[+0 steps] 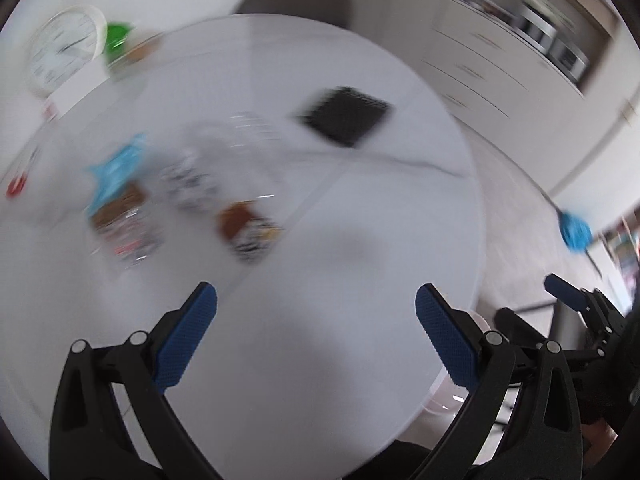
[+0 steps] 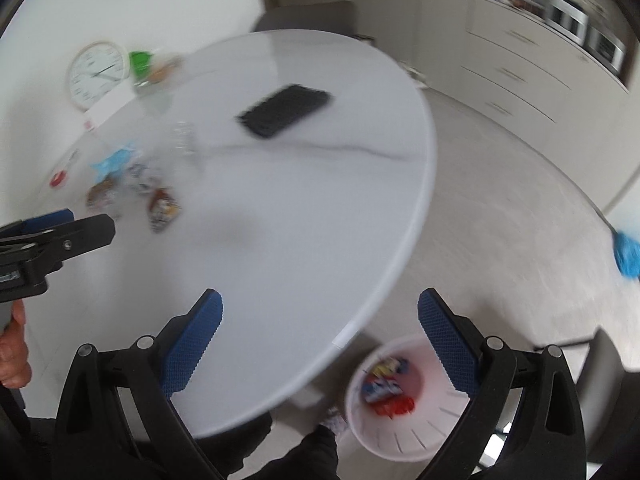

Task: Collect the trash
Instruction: 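Move both tools back over the remaining trash on the table, then grasp the clear printed plastic bag with the left tool while the right tool grasps white crumpled paper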

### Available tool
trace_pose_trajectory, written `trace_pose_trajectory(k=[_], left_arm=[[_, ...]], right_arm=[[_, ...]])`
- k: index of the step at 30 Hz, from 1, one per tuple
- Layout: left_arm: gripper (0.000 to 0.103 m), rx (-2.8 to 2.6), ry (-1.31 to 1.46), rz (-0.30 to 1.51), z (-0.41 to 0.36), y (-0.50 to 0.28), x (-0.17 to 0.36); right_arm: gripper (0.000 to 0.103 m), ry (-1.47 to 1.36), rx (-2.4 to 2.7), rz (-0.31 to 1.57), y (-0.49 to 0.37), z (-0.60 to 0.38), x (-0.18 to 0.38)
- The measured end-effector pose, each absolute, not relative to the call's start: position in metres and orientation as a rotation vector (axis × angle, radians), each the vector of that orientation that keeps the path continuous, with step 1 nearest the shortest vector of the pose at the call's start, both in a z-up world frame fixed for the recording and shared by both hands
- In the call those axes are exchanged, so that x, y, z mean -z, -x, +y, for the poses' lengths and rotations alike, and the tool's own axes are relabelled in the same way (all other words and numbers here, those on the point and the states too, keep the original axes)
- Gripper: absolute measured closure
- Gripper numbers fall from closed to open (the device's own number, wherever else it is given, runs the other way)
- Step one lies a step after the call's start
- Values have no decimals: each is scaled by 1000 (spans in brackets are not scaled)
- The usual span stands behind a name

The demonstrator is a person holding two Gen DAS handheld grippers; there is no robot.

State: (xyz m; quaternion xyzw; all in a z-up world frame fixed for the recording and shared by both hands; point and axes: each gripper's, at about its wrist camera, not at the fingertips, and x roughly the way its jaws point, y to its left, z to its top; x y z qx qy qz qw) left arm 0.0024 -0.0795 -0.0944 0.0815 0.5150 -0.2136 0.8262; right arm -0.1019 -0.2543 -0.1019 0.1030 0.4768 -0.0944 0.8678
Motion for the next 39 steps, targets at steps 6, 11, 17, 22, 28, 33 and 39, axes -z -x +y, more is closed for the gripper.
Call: trace_pose_trajectory(k=[6, 11, 17, 22, 28, 33, 39], left_arm=[[8, 368, -171, 1048, -22, -29, 98], [8, 433, -327, 979, 9, -55, 105], [8, 567, -533, 985, 21, -94, 126], [8, 660, -680, 997, 20, -118, 153], [8, 803, -880, 980, 11, -129, 186], [22, 875, -925, 1018, 13, -140, 205], [47, 883, -870, 1000, 22, -150, 202]], right_arm=[[5, -166, 108, 996, 69, -220, 97], [5, -152, 71, 1014, 43, -196, 99], [5, -157, 42, 1055, 25, -173, 108], [5, -183, 45, 1088, 7, -155, 114], [5, -202, 67, 1113, -11, -144, 120], [5, -198, 50, 1127, -24, -135, 125], [5, -158, -11, 1122, -48, -123, 126]])
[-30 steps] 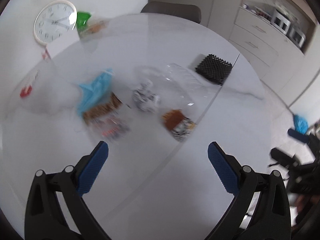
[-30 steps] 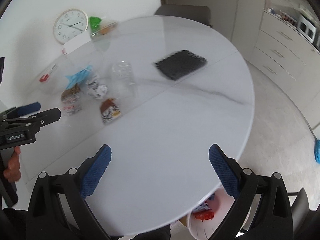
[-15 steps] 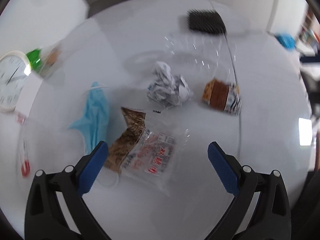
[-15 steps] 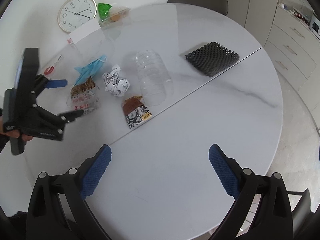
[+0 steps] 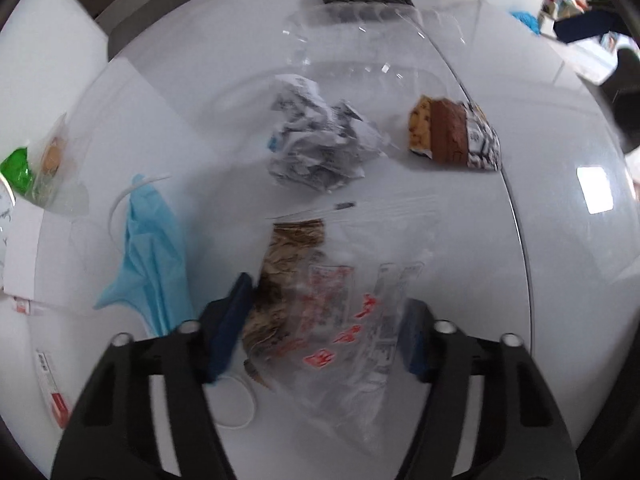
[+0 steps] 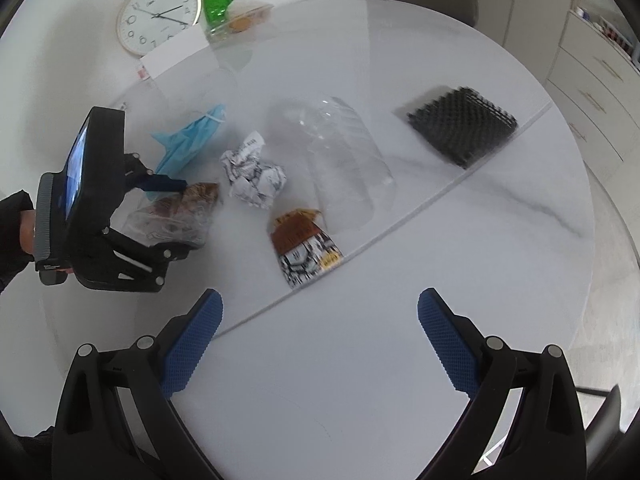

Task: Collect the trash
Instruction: 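Grasp the clear printed plastic bag with the left tool while the right tool grasps white crumpled paper, then carry both items to the wastebasket and open both tools to drop them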

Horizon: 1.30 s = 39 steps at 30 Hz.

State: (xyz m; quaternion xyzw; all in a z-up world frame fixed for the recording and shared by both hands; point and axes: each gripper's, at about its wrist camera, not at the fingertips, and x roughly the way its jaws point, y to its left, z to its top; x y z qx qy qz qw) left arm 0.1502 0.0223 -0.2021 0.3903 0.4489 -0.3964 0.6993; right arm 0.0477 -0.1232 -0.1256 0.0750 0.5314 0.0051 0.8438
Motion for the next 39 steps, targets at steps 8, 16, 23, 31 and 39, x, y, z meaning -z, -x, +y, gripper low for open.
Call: trace_pose_trajectory(k=[8, 16, 23, 31, 39], left_arm=[[55, 791, -659, 1024, 46, -150, 179], [63, 602, -415, 1059, 86, -145, 151], [68, 518, -280, 1100, 106, -137, 159], [71, 529, -259, 1078, 110, -135, 150], [71, 559, -267, 1028, 94, -111, 117]], right_arm=[[6, -56, -147, 1097, -96, -96, 127], [18, 5, -250, 1112, -154, -65, 144], [33, 45, -204, 1181, -182, -53, 177], [63, 11, -206, 1175, -185, -55, 177], [63, -108, -223, 1069, -144, -80, 124]])
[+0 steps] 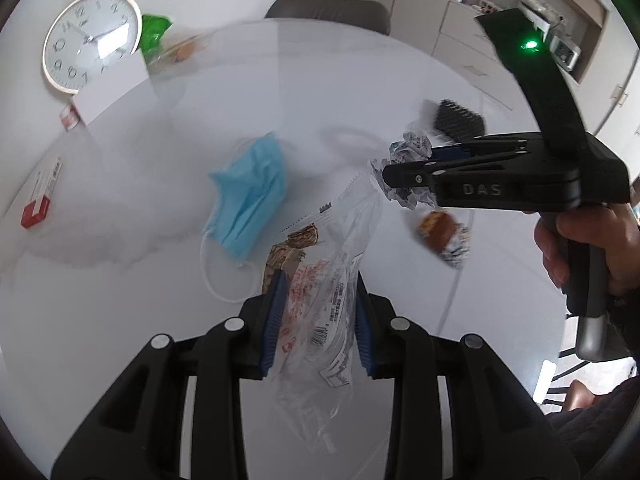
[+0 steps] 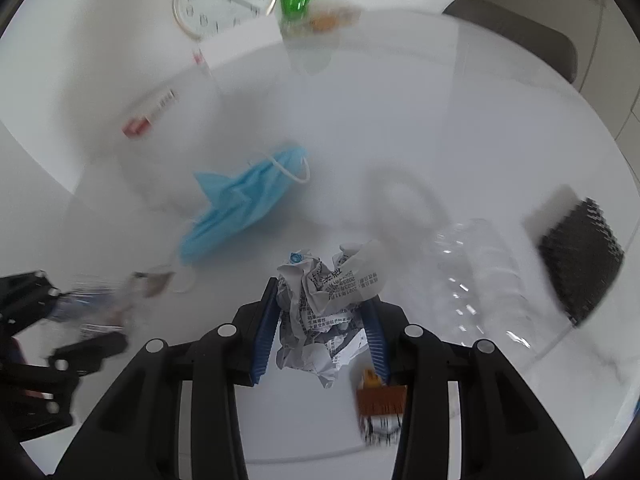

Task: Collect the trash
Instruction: 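Carry both items to the wastebasket and open both tools to drop them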

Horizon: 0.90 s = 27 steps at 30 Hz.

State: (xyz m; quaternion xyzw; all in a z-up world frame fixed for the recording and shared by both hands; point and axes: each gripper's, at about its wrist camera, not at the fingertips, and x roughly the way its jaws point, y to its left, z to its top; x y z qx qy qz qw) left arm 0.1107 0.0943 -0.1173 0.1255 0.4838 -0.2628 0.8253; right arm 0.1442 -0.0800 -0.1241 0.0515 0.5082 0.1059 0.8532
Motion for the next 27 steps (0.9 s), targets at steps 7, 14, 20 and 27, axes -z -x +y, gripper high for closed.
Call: trace_pose_trajectory(k=[7, 14, 20, 27], left_arm=[[71, 699, -295, 993, 36, -66, 92], [71, 964, -379, 983, -69, -2, 89], [71, 1142, -485, 1011, -157, 54, 105], [71, 1310, -585, 1071, -234, 115, 128]], right_arm=[[62, -201, -95, 1025, -49, -145, 90], [62, -309, 187, 1063, 72, -239, 99], [62, -409, 393, 1105, 172, -307, 123], [62, -497, 515, 1137, 249, -352, 150]])
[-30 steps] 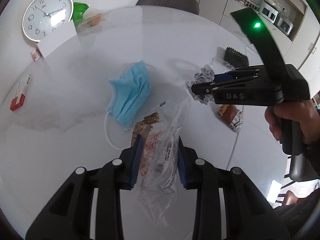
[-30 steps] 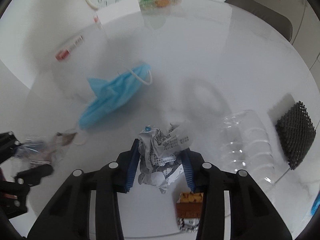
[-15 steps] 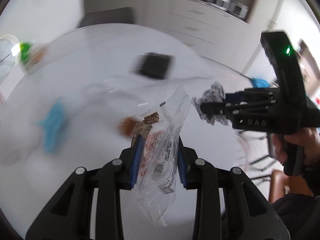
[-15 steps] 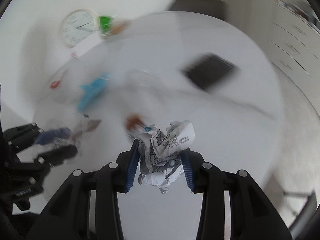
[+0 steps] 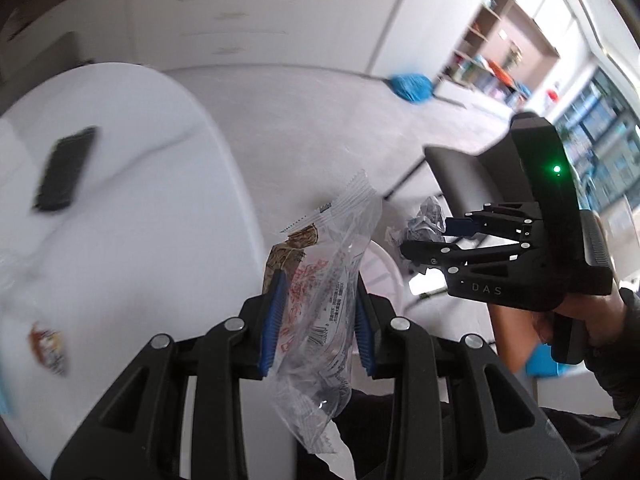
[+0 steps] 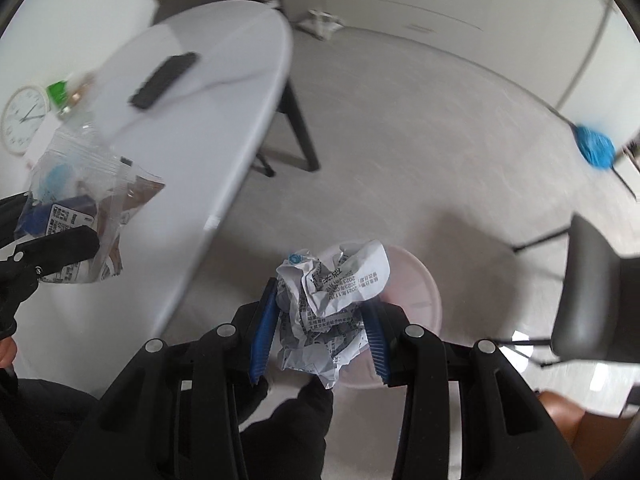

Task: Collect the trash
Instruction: 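Carry both items to the wastebasket and open both tools to drop them, then move both tools back over the table toward the remaining trash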

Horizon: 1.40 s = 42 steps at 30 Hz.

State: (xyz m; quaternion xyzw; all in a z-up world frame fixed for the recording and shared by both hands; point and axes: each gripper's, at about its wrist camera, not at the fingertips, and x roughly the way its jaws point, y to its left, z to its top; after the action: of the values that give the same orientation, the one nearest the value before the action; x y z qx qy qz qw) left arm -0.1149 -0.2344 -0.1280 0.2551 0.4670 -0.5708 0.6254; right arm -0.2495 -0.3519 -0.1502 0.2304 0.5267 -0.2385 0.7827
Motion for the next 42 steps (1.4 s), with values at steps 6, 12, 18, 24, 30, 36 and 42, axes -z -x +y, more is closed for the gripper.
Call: trace_pose_trajectory(k=[6, 12, 18, 24, 30, 36, 42], left_arm=[[71, 1388, -693, 1126, -284, 155, 153], [43, 1415, -752, 1160, -322, 178, 166], [8, 1416, -822, 1079, -338, 198, 158], [8, 1401, -844, 1075, -330, 193, 155], [8, 1373, -813, 1085, -326, 188, 152], [8, 1348, -779, 1090, -316, 180, 148], [8, 1322, -752, 1084, -306, 170, 144]], right_arm=[[61, -568, 580, 1125, 294, -381, 164], [61, -608, 597, 1108, 317, -395, 169], [60, -618, 604, 1103, 328, -407, 174], [60, -622, 606, 1110, 327, -408, 178], [58, -608, 566, 1129, 316, -401, 184], [5, -551, 634, 1117, 308, -398, 172], [3, -579, 658, 1101, 304, -401, 167]])
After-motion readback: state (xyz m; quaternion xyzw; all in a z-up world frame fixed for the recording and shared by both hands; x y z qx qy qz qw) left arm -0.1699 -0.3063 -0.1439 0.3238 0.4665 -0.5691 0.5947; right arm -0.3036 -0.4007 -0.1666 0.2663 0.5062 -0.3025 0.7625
